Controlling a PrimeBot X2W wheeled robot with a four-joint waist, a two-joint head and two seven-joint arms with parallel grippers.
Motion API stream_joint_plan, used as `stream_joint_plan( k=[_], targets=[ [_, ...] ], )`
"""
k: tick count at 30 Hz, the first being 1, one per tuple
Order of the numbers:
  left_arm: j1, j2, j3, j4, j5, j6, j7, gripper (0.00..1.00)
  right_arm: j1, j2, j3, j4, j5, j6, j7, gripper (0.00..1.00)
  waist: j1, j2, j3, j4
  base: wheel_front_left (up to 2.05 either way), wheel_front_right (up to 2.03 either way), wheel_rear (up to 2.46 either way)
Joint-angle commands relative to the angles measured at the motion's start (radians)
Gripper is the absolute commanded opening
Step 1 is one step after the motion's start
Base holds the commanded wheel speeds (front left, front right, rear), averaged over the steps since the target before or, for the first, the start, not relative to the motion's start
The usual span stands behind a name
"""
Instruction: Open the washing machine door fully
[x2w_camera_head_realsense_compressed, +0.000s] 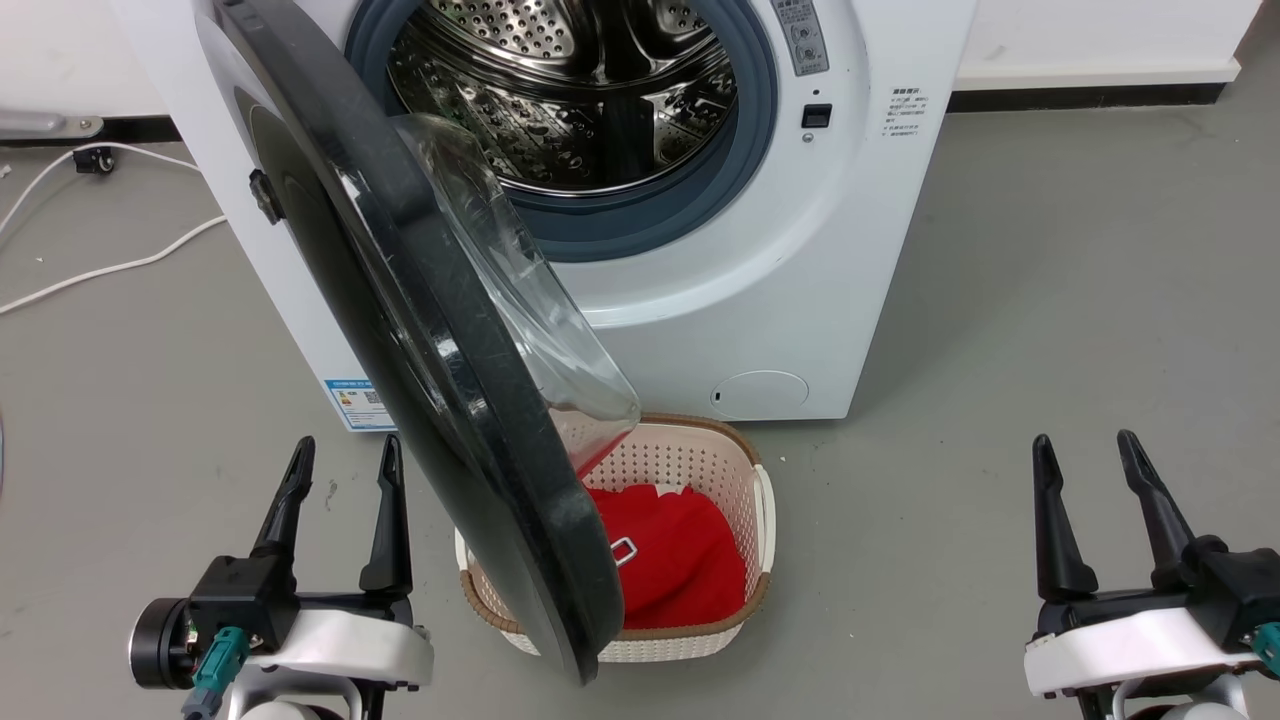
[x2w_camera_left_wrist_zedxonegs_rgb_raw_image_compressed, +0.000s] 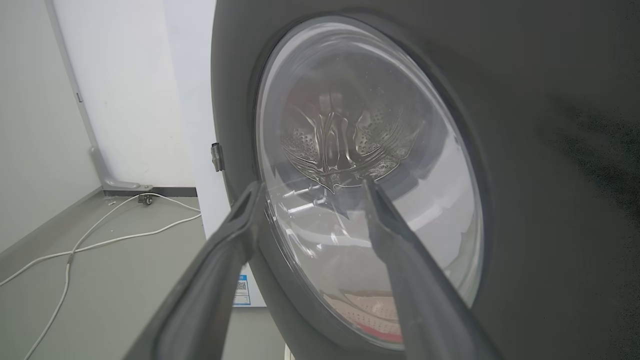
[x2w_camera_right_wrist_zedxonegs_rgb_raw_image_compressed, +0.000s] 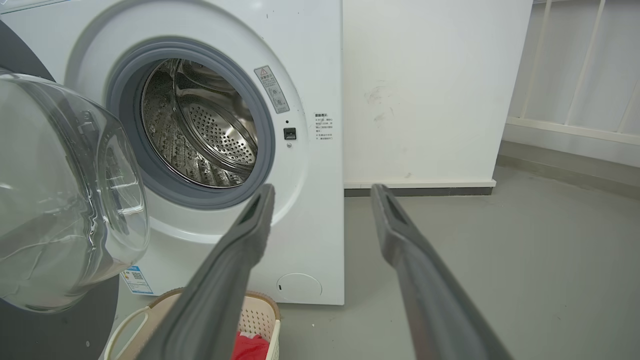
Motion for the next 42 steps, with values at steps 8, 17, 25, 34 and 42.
stream_joint_plan(
  k=[8, 17, 25, 34, 42],
  targets=[
    [-0.012, 0.0, 0.002, -0.004, 0.005, -0.001, -0.002, 0.41, -0.023, 0.003, 0.006, 0.012, 0.001, -0.001, -0.009, 1.0, 0.0, -0.0001, 0.003, -0.001, 0.0, 0.0, 0.0],
    [-0.027, 0.0, 0.008, -0.046, -0.004, -0.003, -0.002, 0.0, -0.025, 0.003, 0.006, 0.019, 0.015, -0.001, -0.011, 1.0, 0.0, -0.0001, 0.004, -0.003, 0.0, 0.0, 0.0],
    [-0.072, 0.0, 0.034, -0.321, 0.01, 0.02, -0.002, 0.0, -0.027, 0.003, 0.003, 0.032, 0.026, -0.001, -0.011, 1.0, 0.0, -0.0001, 0.006, 0.003, 0.0, 0.0, 0.0],
    [-0.129, 0.0, -0.039, -0.65, 0.038, 0.006, -0.002, 0.0, -0.024, 0.003, 0.009, 0.051, 0.038, -0.001, -0.01, 1.0, 0.0, -0.0001, -0.006, 0.003, 0.0, 0.0, 0.0],
    [-0.037, 0.035, -0.366, -0.613, 0.022, -0.023, -0.002, 0.0, -0.007, 0.003, 0.008, 0.067, 0.046, -0.001, -0.01, 1.0, 0.0, -0.0001, -0.022, 0.009, 0.0, 0.0, 0.0]
  ],
)
